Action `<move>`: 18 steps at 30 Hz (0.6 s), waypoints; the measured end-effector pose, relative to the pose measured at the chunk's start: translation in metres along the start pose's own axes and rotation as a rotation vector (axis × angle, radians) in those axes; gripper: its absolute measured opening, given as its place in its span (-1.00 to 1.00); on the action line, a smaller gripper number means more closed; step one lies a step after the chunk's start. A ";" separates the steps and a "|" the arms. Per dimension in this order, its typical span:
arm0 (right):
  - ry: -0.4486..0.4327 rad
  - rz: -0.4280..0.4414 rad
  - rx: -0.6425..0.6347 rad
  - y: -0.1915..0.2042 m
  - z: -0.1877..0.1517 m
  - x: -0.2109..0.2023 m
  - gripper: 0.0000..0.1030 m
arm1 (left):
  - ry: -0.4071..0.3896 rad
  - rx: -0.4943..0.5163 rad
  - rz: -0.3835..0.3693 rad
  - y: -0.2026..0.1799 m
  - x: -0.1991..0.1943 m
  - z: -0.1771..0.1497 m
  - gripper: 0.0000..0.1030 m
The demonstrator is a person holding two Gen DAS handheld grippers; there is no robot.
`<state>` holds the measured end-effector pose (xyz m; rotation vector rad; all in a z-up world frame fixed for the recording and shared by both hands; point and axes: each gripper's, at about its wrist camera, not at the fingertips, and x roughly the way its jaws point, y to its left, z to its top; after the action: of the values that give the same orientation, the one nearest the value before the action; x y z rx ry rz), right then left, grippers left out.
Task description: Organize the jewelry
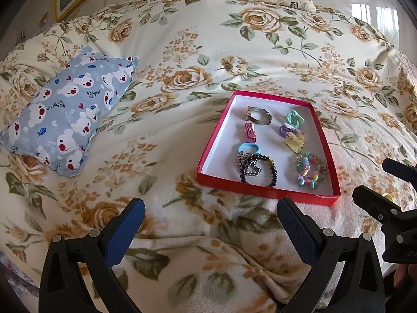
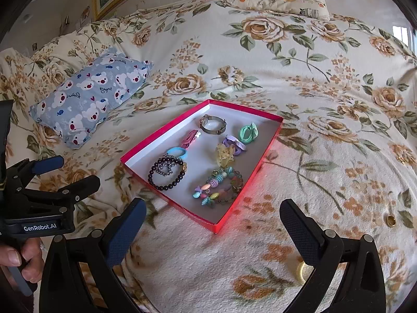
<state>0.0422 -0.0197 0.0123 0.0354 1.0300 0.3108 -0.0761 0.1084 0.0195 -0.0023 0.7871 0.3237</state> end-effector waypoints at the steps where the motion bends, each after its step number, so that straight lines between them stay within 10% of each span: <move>1: -0.001 0.002 0.000 0.000 0.000 0.000 1.00 | 0.000 0.001 -0.001 0.000 0.000 0.000 0.99; 18: -0.010 0.013 0.007 -0.003 0.002 -0.002 1.00 | -0.006 -0.004 -0.001 -0.001 -0.001 0.001 0.99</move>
<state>0.0436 -0.0225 0.0151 0.0501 1.0210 0.3182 -0.0759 0.1068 0.0203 -0.0051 0.7808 0.3245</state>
